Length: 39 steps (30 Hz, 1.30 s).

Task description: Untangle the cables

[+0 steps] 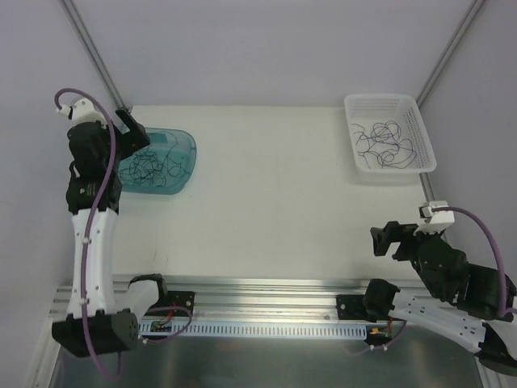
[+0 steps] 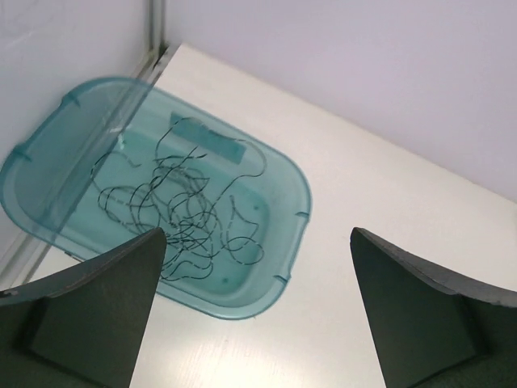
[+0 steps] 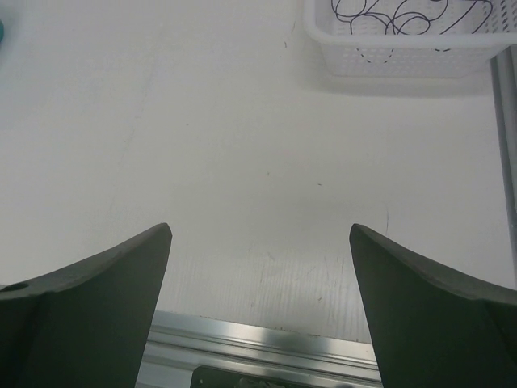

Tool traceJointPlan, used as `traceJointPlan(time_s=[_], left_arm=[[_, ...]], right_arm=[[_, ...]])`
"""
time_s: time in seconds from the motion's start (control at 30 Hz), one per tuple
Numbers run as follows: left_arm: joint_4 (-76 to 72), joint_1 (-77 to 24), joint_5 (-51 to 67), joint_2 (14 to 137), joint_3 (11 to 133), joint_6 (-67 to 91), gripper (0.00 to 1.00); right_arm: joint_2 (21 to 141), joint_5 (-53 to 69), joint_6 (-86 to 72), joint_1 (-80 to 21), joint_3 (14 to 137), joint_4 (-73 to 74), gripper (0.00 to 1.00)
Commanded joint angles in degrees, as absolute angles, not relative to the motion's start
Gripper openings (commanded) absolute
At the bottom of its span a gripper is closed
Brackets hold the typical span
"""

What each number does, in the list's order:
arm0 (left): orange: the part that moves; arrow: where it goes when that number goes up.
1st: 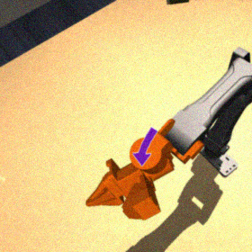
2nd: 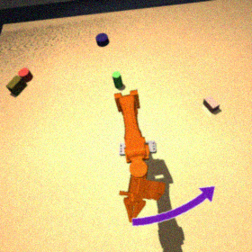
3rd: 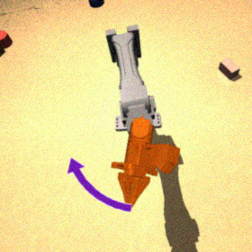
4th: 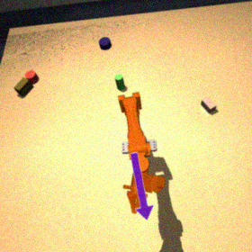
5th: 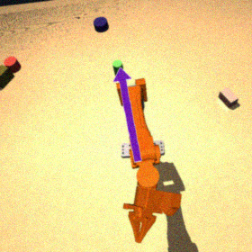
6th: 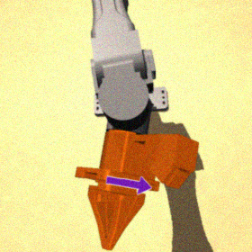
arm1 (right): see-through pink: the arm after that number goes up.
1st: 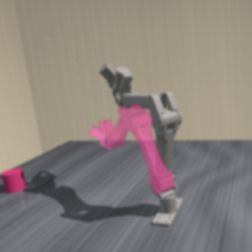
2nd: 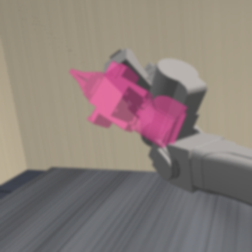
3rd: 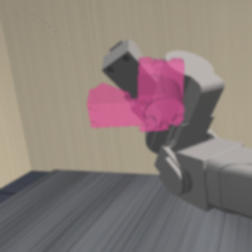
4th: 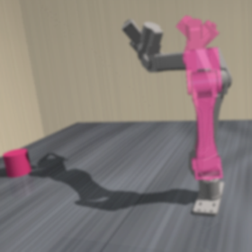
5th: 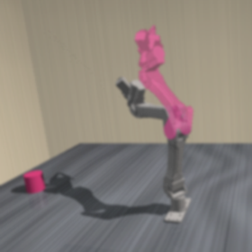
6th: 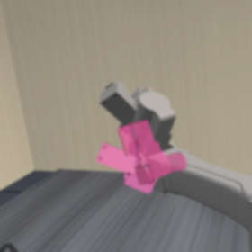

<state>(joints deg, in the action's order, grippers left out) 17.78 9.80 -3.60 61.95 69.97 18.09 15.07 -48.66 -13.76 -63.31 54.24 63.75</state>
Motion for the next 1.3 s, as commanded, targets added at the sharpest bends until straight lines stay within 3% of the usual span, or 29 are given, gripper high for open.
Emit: traceJointPlan(time_s=[0.0,0.27,0.37,0.5,0.7,0.87,1.17,1.27], left_arm=[[18.6,6.2,1.3,50.6,66.6,12.3,0.99],[35.1,0.2,-2.8,27.3,65.0,8.4,0.99],[41.4,-1.4,-11.0,22.4,61.6,11.3,0.99],[41.0,-1.5,-13.3,19.5,53.4,18.4,0.99],[40.2,-1.5,-18.9,28.0,49.6,30.8,0.98],[39.5,-0.4,-27.8,40.4,52.6,41.3,0.89],[36.7,13.5,-26.8,62.3,62.0,51.0,0.79],[35.9,17.2,-25.1,68.7,66.3,50.5,0.71]], right_arm=[[13.7,-51.5,-13.3,-63.5,57.7,65.7,0.97],[10.2,-53.4,-15.1,-63.5,61.3,69.2,0.97],[7.4,-52.7,-16.4,-63.5,59.8,69.0,0.97],[5.3,-49.8,-15.5,-63.5,57.3,66.7,0.97],[8.3,-48.3,-12.7,-63.5,54.3,63.2,0.97],[10.9,-43.7,-8.5,-63.5,49.9,56.4,0.97],[21.3,-37.5,-6.8,-63.5,44.8,50.3,0.97],[22.7,-36.0,-6.6,-63.5,43.7,49.8,0.97]])
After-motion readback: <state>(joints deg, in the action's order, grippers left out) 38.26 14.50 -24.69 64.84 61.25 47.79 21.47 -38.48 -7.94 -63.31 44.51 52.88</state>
